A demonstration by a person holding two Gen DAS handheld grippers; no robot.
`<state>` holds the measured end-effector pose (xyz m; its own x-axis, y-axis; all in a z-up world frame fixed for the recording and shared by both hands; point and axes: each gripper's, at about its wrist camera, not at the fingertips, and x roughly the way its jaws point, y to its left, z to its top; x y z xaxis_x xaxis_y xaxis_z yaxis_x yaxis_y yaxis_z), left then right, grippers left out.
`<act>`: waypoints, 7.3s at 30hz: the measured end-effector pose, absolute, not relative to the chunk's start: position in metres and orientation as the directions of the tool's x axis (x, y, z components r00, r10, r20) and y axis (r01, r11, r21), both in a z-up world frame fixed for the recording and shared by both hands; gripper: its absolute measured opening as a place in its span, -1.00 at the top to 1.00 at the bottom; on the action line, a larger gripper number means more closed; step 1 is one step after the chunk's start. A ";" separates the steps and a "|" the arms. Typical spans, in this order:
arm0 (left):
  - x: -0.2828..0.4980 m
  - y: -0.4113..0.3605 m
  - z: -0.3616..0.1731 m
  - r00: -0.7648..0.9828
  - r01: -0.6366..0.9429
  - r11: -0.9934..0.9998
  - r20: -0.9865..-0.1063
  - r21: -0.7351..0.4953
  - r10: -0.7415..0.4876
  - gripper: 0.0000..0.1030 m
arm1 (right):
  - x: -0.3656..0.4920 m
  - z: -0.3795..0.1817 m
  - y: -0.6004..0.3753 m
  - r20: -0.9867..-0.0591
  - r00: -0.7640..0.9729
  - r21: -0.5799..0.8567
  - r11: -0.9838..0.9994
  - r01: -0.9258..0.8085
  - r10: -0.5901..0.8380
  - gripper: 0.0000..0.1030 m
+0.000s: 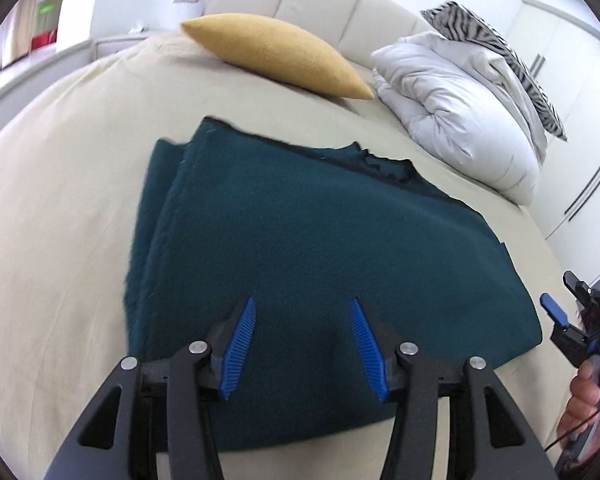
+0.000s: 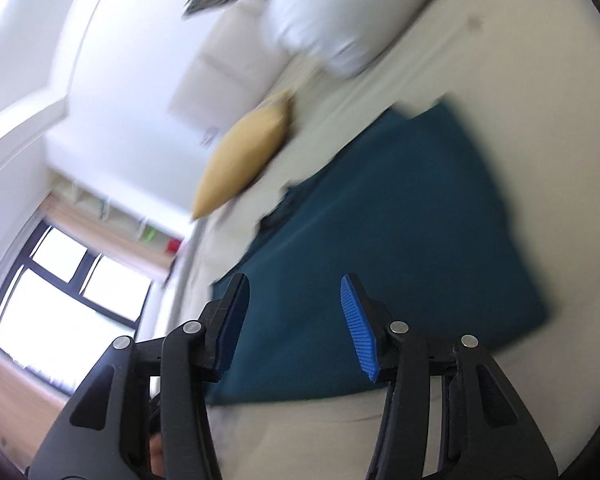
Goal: Fold small clothes
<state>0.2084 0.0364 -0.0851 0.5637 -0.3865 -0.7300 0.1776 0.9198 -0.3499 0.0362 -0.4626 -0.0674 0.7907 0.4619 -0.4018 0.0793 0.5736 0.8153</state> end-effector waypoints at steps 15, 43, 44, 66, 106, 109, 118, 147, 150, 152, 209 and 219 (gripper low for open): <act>0.196 0.120 -0.111 0.523 0.081 0.712 -0.579 -0.697 -0.626 0.38 | 0.054 -0.126 -0.449 -0.482 0.730 0.830 0.519 0.204 0.484 0.29; 0.265 0.130 -0.104 0.566 0.063 0.641 -0.502 -0.765 -0.654 0.21 | 0.185 -0.124 -0.393 -0.439 0.725 0.843 0.522 0.129 0.531 0.08; 0.259 0.139 -0.099 0.588 0.057 0.640 -0.492 -0.766 -0.642 -0.03 | 0.177 -0.122 -0.404 -0.445 0.742 0.838 0.525 0.147 0.501 0.08; 0.286 0.137 -0.123 0.392 -0.007 0.580 -0.536 -0.814 -0.747 -0.33 | 0.146 -0.111 -0.329 -0.378 0.627 0.882 0.470 0.021 0.681 0.03; 0.269 0.131 -0.100 0.410 0.050 0.752 -0.673 -0.657 -0.616 0.72 | 0.242 -0.137 -0.207 -0.507 0.396 0.822 0.567 -0.044 0.766 0.17; 0.268 0.116 -0.079 0.417 0.081 0.789 -0.698 -0.609 -0.582 0.73 | 0.241 -0.134 -0.220 -0.456 0.408 0.860 0.509 -0.026 0.791 0.13; 0.259 -0.036 -0.019 0.391 0.326 0.808 -0.709 -0.490 -0.587 0.74 | 0.232 -0.129 -0.332 -0.323 0.536 0.934 0.354 0.047 0.780 0.09; 0.228 -0.030 -0.076 0.388 0.301 0.751 -0.644 -0.588 -0.659 0.61 | 0.274 -0.130 -0.308 -0.529 0.393 0.846 0.505 0.171 0.752 0.12; 0.227 -0.027 -0.086 0.378 0.286 0.744 -0.642 -0.604 -0.667 0.61 | 0.276 -0.124 -0.292 -0.560 0.374 0.824 0.541 0.166 0.739 0.36; 0.226 -0.026 -0.090 0.370 0.283 0.742 -0.644 -0.608 -0.669 0.61 | 0.274 -0.128 -0.286 -0.591 0.357 0.800 0.582 0.147 0.723 0.54; 0.234 -0.153 -0.076 0.271 0.468 0.777 -0.769 -0.421 -0.579 0.46 | 0.209 -0.100 -0.474 -0.770 0.476 0.578 0.782 0.236 0.425 0.69; 0.236 -0.148 -0.082 0.271 0.460 0.780 -0.770 -0.424 -0.577 0.66 | 0.207 -0.123 -0.496 -0.674 0.537 0.705 0.659 0.262 0.508 0.66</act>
